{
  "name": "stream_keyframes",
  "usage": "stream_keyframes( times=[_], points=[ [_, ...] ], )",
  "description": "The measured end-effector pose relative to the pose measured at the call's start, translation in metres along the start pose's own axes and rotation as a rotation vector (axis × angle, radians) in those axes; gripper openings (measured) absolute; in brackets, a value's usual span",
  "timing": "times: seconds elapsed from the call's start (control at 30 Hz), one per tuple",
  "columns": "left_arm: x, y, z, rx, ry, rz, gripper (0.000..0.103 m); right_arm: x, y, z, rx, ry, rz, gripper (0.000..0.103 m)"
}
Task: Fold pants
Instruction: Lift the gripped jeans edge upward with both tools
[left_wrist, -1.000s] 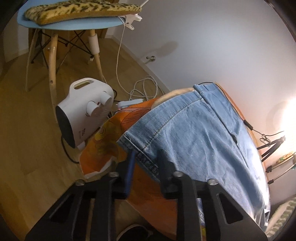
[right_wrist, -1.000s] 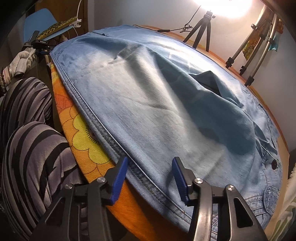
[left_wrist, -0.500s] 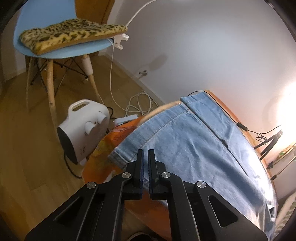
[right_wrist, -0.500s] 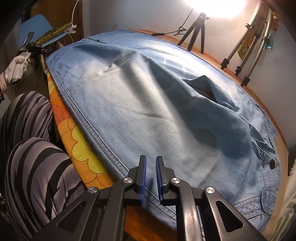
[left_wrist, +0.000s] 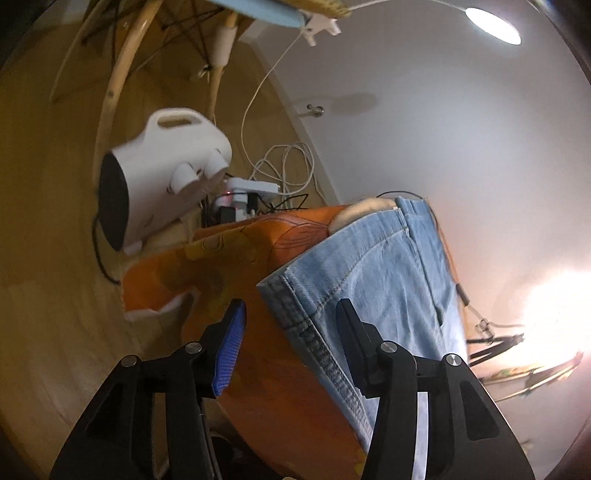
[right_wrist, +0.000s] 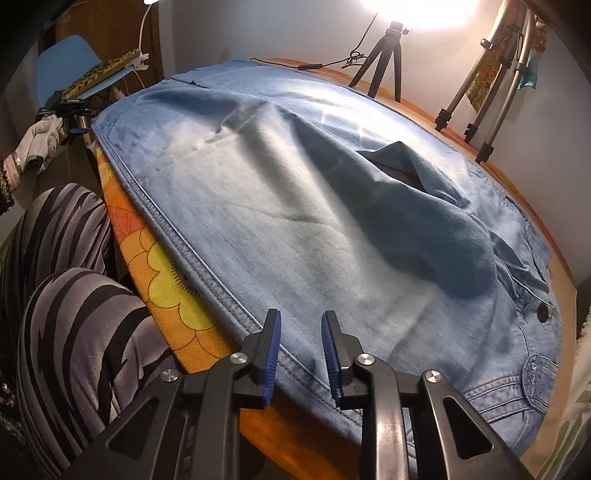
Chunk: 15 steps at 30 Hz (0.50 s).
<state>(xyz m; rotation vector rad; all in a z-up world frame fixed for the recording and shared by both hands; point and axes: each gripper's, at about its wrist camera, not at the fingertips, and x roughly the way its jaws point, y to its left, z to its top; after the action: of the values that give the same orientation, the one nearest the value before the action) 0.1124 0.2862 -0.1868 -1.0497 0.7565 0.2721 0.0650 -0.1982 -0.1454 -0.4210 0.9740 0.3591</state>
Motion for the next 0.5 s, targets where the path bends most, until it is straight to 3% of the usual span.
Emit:
stream_keyframes(
  times=[0.1, 0.23, 0.3, 0.5],
  points=[
    [0.003, 0.003, -0.002, -0.038, -0.017, -0.028, 0.046, 0.0, 0.001, 0.0, 0.002, 0.004, -0.01, 0.023],
    [0.002, 0.0, -0.004, -0.045, -0.04, -0.036, 0.019, -0.003, 0.001, 0.002, 0.001, 0.0, -0.017, 0.024],
    [-0.003, -0.002, -0.003, -0.038, -0.063, -0.028, 0.014, -0.004, 0.001, 0.003, 0.0, -0.002, -0.019, 0.025],
    [-0.019, -0.025, -0.001, 0.066, -0.112, -0.022, 0.012, -0.005, 0.001, 0.002, -0.004, -0.001, -0.023, 0.027]
  ],
)
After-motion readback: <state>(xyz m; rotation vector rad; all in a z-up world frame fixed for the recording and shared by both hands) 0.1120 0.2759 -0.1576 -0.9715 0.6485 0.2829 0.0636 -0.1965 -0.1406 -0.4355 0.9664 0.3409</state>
